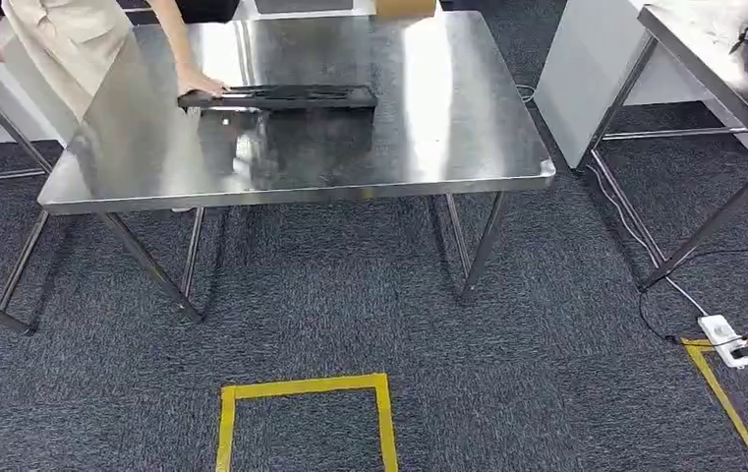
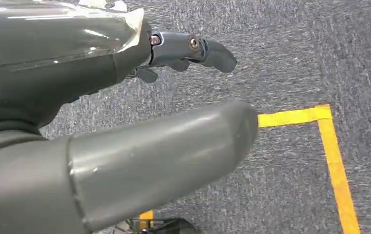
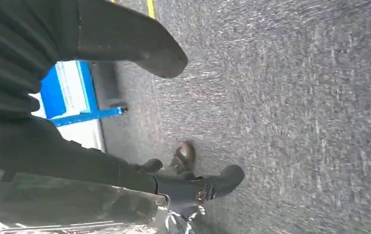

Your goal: Take the parts from the cabinet and place them on the table.

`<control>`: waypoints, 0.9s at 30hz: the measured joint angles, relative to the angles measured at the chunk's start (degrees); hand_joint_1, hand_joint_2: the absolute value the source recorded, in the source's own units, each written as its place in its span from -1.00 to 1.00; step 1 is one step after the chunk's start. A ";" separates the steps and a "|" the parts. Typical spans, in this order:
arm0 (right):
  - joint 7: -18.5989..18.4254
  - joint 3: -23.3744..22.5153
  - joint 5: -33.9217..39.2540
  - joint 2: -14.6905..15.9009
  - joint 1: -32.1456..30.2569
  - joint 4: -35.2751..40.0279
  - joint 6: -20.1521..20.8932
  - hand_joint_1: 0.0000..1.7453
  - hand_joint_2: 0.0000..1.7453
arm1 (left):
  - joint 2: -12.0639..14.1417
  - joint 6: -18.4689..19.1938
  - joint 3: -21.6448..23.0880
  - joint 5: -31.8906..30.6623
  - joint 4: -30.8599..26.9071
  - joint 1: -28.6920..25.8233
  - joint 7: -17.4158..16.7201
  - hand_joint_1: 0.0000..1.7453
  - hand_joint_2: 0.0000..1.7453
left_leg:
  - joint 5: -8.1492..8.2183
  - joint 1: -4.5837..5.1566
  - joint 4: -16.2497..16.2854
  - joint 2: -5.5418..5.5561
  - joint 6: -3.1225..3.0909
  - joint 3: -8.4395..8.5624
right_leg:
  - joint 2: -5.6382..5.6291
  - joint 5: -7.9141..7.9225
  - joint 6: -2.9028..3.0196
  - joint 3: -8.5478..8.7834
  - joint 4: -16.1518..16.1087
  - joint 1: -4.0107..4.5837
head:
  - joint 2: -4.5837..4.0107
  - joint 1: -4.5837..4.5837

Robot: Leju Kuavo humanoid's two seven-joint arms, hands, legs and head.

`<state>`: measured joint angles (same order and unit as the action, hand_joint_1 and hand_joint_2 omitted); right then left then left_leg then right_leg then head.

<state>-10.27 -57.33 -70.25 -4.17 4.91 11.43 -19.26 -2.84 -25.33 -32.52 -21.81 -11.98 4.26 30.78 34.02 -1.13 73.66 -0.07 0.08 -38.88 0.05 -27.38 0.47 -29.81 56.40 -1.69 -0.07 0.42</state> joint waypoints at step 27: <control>-0.02 0.02 -0.70 0.00 0.14 0.02 0.24 -1.00 1.00 | -0.02 0.17 -0.07 0.02 0.00 0.00 -0.22 -1.00 -1.00 | -7.28 1.68 -16.17 0.38 -2.43 6.94 | -0.14 0.63 -3.48 -0.50 -0.62 0.02 | 0.00 0.11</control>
<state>-10.29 -57.31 -70.95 -4.17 5.05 11.45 -19.02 -2.86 -25.16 -32.59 -21.79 -11.98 4.26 30.56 26.74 0.55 57.49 0.32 -2.35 -31.94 -0.08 -26.75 -3.01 -30.31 55.77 -1.67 -0.07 0.52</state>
